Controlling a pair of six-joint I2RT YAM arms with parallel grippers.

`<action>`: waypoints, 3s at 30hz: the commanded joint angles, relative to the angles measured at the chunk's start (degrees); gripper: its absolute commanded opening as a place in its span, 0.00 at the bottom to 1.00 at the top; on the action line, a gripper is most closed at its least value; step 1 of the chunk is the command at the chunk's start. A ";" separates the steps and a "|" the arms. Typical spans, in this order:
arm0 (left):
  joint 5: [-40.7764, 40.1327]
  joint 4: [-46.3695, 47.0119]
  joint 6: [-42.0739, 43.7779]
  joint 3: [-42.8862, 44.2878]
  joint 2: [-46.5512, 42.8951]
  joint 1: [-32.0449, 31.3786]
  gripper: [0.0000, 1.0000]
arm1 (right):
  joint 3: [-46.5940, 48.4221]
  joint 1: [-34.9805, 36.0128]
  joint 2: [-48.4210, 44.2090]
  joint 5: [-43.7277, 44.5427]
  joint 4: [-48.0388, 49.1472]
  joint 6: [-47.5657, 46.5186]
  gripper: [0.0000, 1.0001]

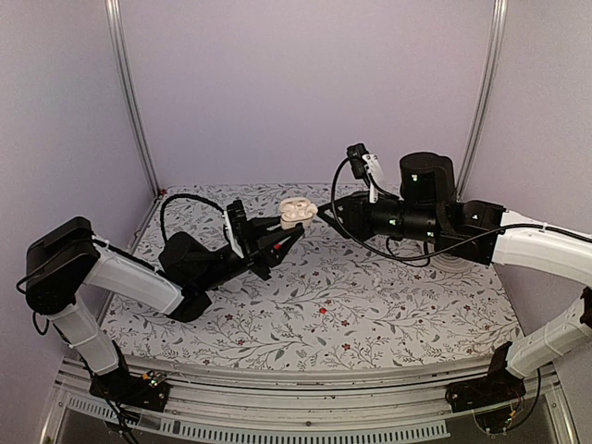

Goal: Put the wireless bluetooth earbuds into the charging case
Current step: Adjust the right earbud in the right side groove of the charging case.

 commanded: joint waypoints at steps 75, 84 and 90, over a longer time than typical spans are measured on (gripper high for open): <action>-2.99 0.36 3.08 2.36 2.41 -0.40 0.00 | 7.81 4.76 2.53 9.91 -8.22 -3.34 0.40; -3.32 -1.82 3.88 2.77 3.02 -0.59 0.00 | 8.37 5.30 2.80 11.69 -9.93 -3.36 0.40; -3.40 -3.42 4.53 3.13 3.30 -0.85 0.00 | 9.36 6.10 3.72 12.84 -10.84 -4.03 0.41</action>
